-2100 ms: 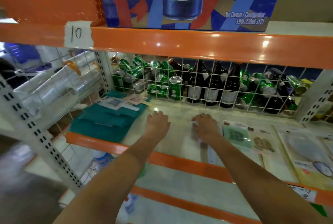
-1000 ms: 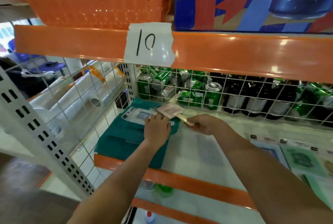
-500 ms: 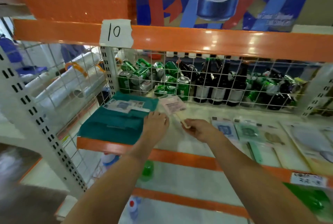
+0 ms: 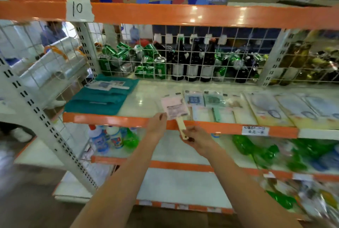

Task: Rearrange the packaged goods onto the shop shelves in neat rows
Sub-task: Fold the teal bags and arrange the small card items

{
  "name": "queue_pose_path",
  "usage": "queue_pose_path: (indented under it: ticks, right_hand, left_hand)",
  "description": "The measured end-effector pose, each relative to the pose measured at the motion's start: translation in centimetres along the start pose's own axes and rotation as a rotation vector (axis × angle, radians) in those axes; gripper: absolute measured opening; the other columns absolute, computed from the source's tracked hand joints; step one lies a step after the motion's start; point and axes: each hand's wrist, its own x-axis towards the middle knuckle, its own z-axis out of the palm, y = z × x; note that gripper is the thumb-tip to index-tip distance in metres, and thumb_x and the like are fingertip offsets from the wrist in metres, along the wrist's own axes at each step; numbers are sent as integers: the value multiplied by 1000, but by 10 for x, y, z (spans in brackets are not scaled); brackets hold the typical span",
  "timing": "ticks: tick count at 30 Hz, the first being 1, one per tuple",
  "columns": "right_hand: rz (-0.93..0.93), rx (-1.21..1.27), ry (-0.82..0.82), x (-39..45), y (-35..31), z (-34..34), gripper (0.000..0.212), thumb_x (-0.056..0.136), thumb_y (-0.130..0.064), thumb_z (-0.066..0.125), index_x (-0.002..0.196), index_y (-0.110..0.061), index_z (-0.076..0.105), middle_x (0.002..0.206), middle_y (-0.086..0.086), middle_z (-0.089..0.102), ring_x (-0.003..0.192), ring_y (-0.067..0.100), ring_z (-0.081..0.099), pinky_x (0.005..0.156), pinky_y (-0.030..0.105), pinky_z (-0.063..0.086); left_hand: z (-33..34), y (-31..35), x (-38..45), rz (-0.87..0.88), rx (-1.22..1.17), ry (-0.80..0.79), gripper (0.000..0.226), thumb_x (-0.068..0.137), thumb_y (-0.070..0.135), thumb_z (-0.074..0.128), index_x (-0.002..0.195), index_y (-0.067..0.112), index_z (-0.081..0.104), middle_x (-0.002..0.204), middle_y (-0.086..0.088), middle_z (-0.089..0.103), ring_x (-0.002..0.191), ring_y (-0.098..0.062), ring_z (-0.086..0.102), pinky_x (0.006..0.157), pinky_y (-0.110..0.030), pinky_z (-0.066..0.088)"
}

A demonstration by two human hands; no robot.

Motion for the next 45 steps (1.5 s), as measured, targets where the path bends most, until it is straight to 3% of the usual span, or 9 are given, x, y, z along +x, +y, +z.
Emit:
queue_pose_path:
  ticks: [3, 6, 11, 14, 19, 26, 32, 41, 45]
  right_hand:
    - [-25, -40, -36, -21, 16, -13, 18, 90, 10, 51, 84, -6, 48, 83, 14, 62, 72, 21, 61, 58, 22, 57]
    - [-47, -92, -10, -34, 24, -23, 21, 89, 10, 54, 81, -8, 46, 82, 14, 64, 64, 18, 64, 57, 22, 57]
    - [-61, -304, 30, -45, 26, -28, 17, 88, 1, 60, 103, -4, 53, 90, 14, 62, 68, 17, 62, 57, 20, 55]
    - [-128, -528, 87, -49, 29, -22, 32, 85, -10, 67, 115, -5, 56, 96, 12, 63, 78, 20, 62, 63, 24, 53]
    - [-227, -842, 165, -47, 37, -4, 33, 85, -14, 68, 115, -9, 57, 88, 6, 64, 77, 22, 63, 75, 36, 55]
    - [-115, -344, -37, -58, 36, 0, 29, 91, -3, 58, 120, -1, 55, 92, 9, 67, 77, 18, 66, 72, 24, 58]
    - [-47, -208, -209, -63, 28, 4, 18, 98, -6, 46, 110, -7, 59, 101, 9, 68, 87, 18, 68, 76, 24, 58]
    - [1, -52, -108, -66, 18, -26, 21, 100, -7, 41, 107, -7, 60, 97, 8, 71, 80, 16, 71, 72, 27, 58]
    - [-30, -262, 84, -71, 5, -52, 24, 101, -16, 41, 113, -8, 60, 97, 4, 68, 86, 18, 65, 79, 29, 53]
  left_hand:
    - [14, -1, -13, -109, -309, -35, 27, 100, 21, 42, 105, 8, 65, 107, -15, 66, 97, -30, 63, 95, -39, 49]
    - [24, 0, -29, -227, -597, -57, 27, 99, 12, 46, 75, 14, 58, 76, -5, 60, 68, -19, 56, 72, -30, 51]
    - [25, -3, -47, -253, -767, -32, 12, 99, 6, 45, 97, 6, 57, 84, -6, 61, 69, -14, 58, 53, -13, 52]
    - [25, -5, -50, -225, -743, 13, 20, 98, 10, 48, 113, 1, 57, 101, -12, 63, 82, -20, 62, 57, -12, 53]
    - [21, -5, -59, -110, -679, 62, 7, 98, 16, 51, 101, 13, 56, 98, -4, 65, 88, -19, 63, 72, -21, 52]
    - [16, -16, -54, -141, -594, 6, 28, 99, 28, 45, 120, 14, 56, 106, -1, 62, 98, -20, 59, 92, -35, 49]
    - [3, -9, -40, -395, -894, -278, 12, 96, 23, 52, 95, 12, 58, 75, -3, 60, 67, -15, 56, 66, -26, 50]
    - [17, 1, -21, -356, -924, -424, 12, 95, 6, 52, 85, 6, 57, 66, -6, 70, 50, -10, 67, 53, -21, 56]
    - [36, 12, -15, -307, -873, -511, 13, 97, 8, 50, 86, 8, 57, 75, -7, 68, 60, -11, 67, 55, -18, 55]
